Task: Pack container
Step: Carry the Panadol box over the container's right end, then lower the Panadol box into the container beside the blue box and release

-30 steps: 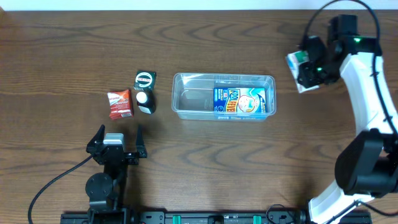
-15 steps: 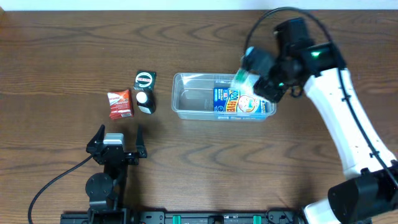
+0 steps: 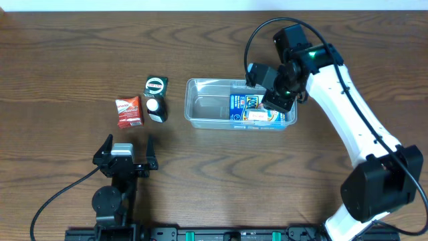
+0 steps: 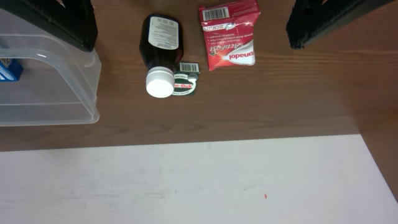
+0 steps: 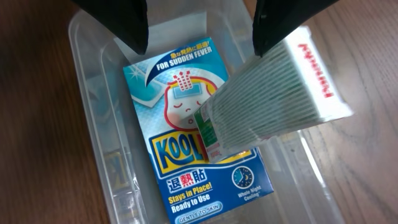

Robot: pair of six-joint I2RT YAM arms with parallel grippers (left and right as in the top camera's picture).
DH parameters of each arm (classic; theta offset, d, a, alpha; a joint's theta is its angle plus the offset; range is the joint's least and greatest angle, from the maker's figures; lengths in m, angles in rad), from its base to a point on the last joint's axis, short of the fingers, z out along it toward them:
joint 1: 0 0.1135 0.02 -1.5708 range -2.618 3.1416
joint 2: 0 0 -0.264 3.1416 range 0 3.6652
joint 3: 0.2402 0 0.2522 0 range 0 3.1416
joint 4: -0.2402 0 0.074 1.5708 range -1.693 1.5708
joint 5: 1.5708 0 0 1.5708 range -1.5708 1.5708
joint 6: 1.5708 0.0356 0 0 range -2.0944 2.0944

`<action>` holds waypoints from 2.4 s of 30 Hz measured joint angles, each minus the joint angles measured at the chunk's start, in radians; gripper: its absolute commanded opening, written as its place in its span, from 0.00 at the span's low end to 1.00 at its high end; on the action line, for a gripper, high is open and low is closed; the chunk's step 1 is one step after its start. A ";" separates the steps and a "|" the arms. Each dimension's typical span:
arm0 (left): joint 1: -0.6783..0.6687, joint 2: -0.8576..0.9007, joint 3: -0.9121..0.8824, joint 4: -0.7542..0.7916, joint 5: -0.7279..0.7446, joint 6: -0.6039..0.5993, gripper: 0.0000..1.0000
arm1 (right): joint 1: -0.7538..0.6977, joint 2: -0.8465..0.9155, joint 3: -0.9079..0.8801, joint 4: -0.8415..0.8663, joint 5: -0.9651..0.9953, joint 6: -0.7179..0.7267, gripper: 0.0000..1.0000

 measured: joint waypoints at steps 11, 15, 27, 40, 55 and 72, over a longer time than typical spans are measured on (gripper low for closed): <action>0.000 0.000 0.000 0.000 0.000 0.000 0.98 | 0.000 0.006 0.049 -0.099 -0.046 0.138 0.42; 0.000 0.000 0.000 0.000 0.000 0.000 0.98 | 0.003 -0.022 0.106 -0.166 -0.129 0.188 0.43; 0.000 0.000 0.000 0.000 0.000 0.000 0.98 | 0.078 -0.041 0.050 -0.177 -0.189 0.274 0.43; 0.000 0.000 0.000 0.000 0.000 0.000 0.98 | 0.078 -0.041 -0.005 -0.171 -0.191 0.308 0.46; 0.000 0.000 0.000 0.000 0.000 0.000 0.98 | 0.074 -0.041 -0.094 -0.111 -0.145 0.327 0.47; 0.000 0.000 0.000 0.000 0.000 0.000 0.98 | -0.028 -0.041 -0.097 -0.108 -0.110 0.335 0.45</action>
